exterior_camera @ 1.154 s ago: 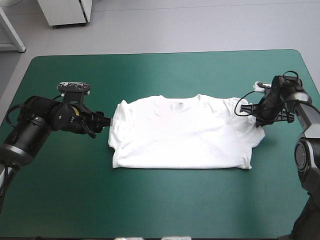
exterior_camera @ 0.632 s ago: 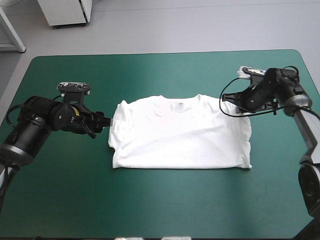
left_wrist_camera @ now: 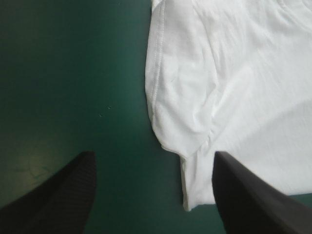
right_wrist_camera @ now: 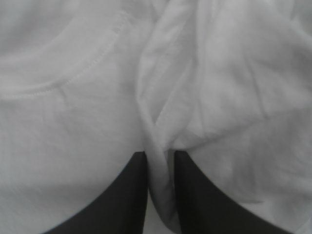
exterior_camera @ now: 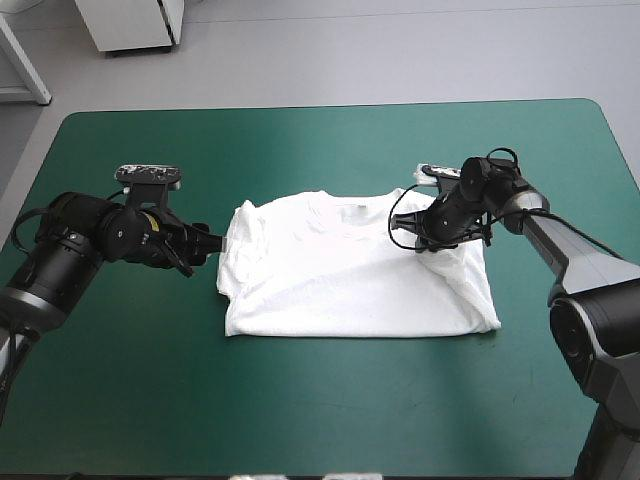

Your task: Fold the cloth

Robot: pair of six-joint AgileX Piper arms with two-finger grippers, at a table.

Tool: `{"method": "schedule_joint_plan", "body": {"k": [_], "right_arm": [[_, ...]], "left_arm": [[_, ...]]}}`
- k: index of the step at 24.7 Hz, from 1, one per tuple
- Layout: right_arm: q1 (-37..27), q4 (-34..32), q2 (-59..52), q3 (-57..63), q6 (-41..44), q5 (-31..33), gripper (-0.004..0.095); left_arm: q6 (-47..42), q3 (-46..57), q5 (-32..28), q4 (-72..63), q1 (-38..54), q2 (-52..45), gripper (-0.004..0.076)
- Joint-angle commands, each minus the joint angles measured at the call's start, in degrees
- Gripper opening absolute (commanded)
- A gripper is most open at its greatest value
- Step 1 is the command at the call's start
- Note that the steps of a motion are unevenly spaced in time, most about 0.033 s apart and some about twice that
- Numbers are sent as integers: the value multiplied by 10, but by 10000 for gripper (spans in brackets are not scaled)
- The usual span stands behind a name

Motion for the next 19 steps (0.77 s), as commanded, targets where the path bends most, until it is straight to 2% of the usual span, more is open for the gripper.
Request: {"method": "schedule_joint_plan", "body": {"k": [1, 2, 5, 13, 17, 19], "right_arm": [[0, 16, -38, -16, -11, 4, 349], [0, 16, -53, -16, -18, 12, 396], [-1, -4, -95, -16, -25, 36, 406], [-2, -169, -284, 32, 56, 138, 406], [-6, -198, -355, 93, 95, 138, 406], [-15, -198, -379, 130, 107, 136, 406]], "left_arm": [[-3, -20, -21, -17, 1, -15, 493], [-3, -20, -20, -17, 1, -15, 493], [-3, -20, -13, -17, 1, -15, 493], [10, -20, 35, -50, 0, -28, 493], [24, -20, 69, -97, -8, -33, 493], [24, -14, 64, -88, -30, -31, 493]]}}
